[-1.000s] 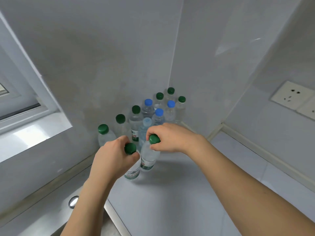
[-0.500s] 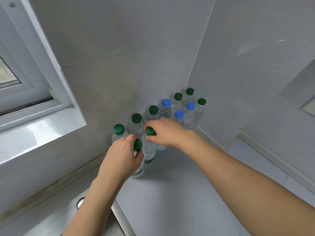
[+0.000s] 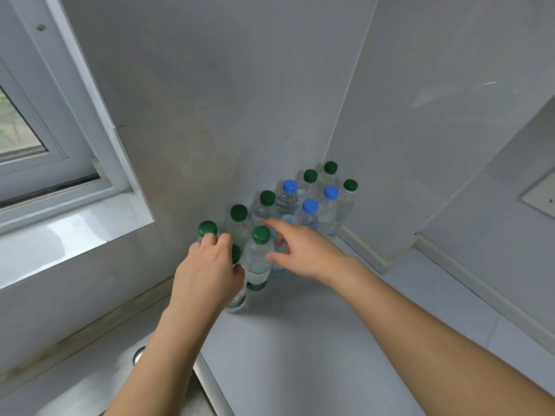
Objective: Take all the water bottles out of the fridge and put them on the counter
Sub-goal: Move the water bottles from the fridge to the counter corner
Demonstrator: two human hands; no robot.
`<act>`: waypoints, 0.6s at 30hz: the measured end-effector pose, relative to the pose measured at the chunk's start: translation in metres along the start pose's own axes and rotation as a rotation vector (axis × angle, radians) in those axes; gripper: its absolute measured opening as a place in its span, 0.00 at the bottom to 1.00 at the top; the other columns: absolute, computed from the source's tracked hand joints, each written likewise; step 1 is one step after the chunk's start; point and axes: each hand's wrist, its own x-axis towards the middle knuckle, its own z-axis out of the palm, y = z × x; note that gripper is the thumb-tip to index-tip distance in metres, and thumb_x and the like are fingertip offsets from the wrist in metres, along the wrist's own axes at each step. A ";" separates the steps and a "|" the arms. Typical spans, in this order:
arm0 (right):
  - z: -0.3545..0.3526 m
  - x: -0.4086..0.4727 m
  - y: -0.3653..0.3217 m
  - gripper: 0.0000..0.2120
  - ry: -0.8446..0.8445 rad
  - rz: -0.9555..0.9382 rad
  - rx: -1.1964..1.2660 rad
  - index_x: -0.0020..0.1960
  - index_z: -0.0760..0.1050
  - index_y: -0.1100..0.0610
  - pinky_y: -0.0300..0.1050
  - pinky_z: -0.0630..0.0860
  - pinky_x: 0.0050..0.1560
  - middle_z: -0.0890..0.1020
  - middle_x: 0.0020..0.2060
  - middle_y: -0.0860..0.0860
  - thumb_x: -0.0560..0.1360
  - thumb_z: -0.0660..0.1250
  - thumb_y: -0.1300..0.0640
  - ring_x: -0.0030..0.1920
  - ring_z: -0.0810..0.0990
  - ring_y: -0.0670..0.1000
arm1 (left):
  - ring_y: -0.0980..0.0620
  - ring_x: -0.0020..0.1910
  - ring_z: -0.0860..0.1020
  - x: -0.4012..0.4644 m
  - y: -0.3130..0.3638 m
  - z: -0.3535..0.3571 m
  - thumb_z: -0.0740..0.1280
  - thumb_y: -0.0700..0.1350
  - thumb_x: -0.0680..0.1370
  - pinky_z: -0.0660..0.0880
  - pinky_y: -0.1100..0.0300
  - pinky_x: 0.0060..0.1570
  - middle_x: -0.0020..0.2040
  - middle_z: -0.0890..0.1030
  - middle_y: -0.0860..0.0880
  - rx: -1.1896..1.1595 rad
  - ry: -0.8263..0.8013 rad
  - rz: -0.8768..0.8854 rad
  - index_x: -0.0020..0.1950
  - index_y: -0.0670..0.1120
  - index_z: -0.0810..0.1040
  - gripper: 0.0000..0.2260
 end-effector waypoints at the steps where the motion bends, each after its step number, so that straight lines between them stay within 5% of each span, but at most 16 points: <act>1: -0.001 -0.010 0.005 0.30 0.022 0.024 0.037 0.74 0.59 0.43 0.48 0.77 0.51 0.77 0.53 0.47 0.75 0.67 0.48 0.48 0.77 0.47 | 0.46 0.45 0.68 -0.002 0.006 -0.004 0.64 0.47 0.74 0.67 0.57 0.37 0.49 0.72 0.48 0.014 0.039 0.011 0.53 0.46 0.71 0.10; 6: -0.010 -0.051 0.024 0.28 0.137 0.130 0.113 0.74 0.61 0.48 0.45 0.72 0.62 0.73 0.66 0.49 0.77 0.65 0.50 0.63 0.74 0.49 | 0.42 0.51 0.72 0.005 0.042 -0.011 0.68 0.43 0.73 0.72 0.53 0.38 0.55 0.75 0.44 -0.067 0.229 0.235 0.58 0.42 0.74 0.15; 12: -0.024 -0.097 0.061 0.31 0.155 0.312 0.014 0.76 0.59 0.54 0.41 0.61 0.69 0.65 0.74 0.50 0.77 0.65 0.51 0.72 0.65 0.50 | 0.43 0.62 0.71 0.014 0.103 0.017 0.65 0.46 0.76 0.73 0.52 0.54 0.66 0.71 0.45 -0.100 0.101 0.460 0.66 0.44 0.71 0.19; 18: -0.038 -0.171 0.104 0.29 0.202 0.501 -0.004 0.77 0.58 0.53 0.38 0.61 0.67 0.63 0.75 0.47 0.79 0.63 0.52 0.73 0.64 0.48 | 0.42 0.65 0.73 -0.001 0.170 0.054 0.71 0.43 0.73 0.72 0.49 0.62 0.64 0.75 0.43 0.015 -0.003 0.722 0.63 0.40 0.75 0.20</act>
